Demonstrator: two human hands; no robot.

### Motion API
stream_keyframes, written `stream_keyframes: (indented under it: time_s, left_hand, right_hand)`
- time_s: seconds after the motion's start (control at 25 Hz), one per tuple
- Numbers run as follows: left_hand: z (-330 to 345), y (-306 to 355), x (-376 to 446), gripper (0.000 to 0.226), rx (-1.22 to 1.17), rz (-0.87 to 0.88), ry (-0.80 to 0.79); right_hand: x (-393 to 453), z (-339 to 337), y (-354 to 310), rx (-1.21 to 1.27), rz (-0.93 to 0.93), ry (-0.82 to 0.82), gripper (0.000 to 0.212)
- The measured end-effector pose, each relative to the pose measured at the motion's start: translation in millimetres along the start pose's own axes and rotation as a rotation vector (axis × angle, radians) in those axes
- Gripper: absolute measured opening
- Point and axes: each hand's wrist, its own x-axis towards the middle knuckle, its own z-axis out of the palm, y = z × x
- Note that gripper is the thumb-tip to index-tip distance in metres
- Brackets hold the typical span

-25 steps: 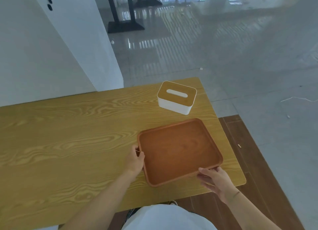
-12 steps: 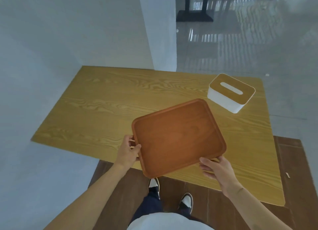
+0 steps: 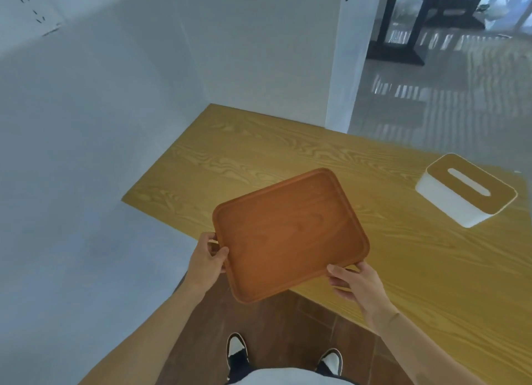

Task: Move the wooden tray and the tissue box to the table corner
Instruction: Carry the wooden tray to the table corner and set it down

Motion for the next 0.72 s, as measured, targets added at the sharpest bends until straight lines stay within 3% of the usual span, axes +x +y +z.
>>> stream_keyframes:
  time_s: [0.4,0.72]
  left_hand:
    - [-129,-52,54,0.024,-0.055,-0.003,0.034]
    - [-170,-54,111,0.024,-0.035,0.021,-0.025]
  right_hand:
    - [3,144,1,-0.073,-0.002,-0.004,0.036]
    - [20,202,-10,-0.032,0.012,0.045,0.032]
